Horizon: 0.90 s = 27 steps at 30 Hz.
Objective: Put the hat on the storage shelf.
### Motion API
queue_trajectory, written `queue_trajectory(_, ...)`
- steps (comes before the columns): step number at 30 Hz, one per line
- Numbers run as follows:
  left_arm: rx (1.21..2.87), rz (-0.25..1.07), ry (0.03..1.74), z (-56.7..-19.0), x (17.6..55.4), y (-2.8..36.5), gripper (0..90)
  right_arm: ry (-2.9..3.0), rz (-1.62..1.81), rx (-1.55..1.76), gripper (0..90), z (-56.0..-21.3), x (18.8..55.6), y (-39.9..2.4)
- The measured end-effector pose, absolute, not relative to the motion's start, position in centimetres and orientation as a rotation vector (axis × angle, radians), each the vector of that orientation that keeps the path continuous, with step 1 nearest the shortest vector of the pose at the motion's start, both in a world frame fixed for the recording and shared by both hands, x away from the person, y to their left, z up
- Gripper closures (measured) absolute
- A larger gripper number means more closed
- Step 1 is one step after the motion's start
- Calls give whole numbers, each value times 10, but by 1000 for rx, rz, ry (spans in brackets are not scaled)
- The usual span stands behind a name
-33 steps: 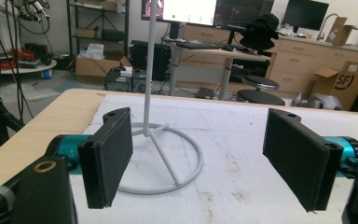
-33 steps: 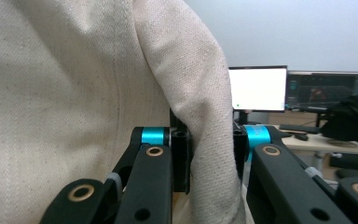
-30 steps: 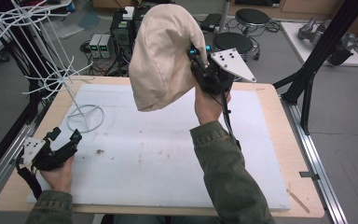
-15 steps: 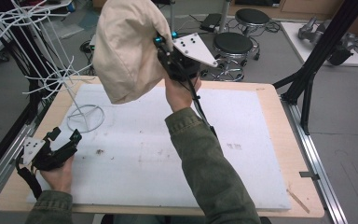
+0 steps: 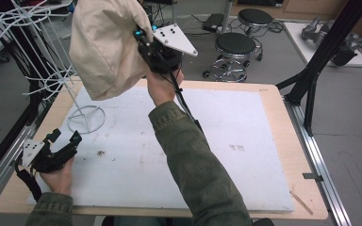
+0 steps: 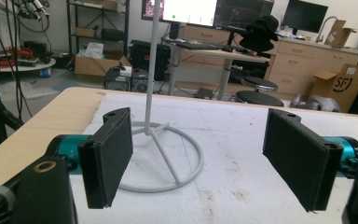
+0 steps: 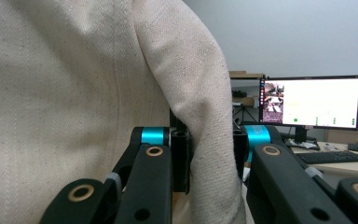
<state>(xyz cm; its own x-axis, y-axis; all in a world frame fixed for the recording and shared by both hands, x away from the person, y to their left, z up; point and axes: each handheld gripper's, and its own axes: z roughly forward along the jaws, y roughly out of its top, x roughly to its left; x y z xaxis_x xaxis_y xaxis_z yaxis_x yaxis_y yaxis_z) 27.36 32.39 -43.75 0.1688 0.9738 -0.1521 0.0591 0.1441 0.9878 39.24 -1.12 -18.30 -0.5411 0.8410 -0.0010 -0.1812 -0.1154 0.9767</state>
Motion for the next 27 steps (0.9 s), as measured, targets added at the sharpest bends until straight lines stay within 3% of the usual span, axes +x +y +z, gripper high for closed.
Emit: queue_trajectory(27, 1192, 945, 1191, -439, 272, 328, 244, 1474, 1807, 681, 776, -158, 398, 57)
